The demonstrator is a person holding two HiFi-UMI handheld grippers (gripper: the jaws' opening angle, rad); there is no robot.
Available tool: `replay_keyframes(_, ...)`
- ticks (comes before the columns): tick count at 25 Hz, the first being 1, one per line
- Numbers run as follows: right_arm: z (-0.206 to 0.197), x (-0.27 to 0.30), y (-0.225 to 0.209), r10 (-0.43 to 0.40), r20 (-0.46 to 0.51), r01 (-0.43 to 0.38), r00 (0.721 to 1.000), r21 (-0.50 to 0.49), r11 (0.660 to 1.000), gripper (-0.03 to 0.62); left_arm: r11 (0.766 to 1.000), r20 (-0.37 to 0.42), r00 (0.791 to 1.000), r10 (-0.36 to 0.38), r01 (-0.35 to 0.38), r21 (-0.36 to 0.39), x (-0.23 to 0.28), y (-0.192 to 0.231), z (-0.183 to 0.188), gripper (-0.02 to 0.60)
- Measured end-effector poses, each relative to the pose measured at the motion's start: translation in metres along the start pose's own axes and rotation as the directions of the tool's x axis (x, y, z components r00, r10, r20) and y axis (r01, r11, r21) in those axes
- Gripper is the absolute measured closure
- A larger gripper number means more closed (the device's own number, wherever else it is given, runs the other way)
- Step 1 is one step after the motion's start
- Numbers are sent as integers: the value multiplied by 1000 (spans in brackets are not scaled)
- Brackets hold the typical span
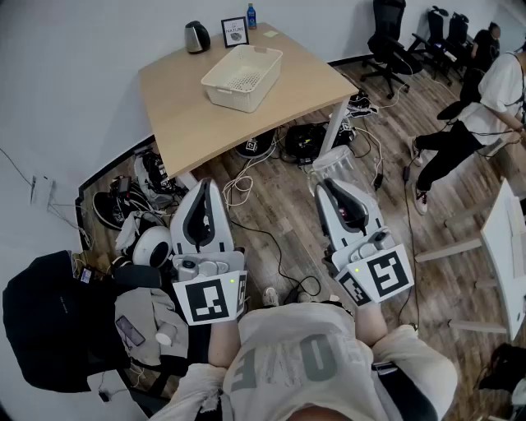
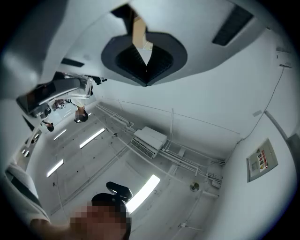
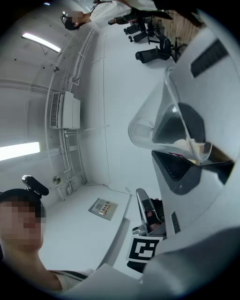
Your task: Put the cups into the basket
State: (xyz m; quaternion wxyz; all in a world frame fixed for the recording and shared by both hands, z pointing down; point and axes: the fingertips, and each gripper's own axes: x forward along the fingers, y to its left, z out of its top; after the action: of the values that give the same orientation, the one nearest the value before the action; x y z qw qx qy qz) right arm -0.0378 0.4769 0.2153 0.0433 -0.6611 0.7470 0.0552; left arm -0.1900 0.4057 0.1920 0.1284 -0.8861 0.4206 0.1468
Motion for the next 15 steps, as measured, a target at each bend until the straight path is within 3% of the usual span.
replay_keyframes(15,-12,32,38,-39,-42,38,998,-25,999,556,996,7,999,-41,42,-79,2,60,-26,577)
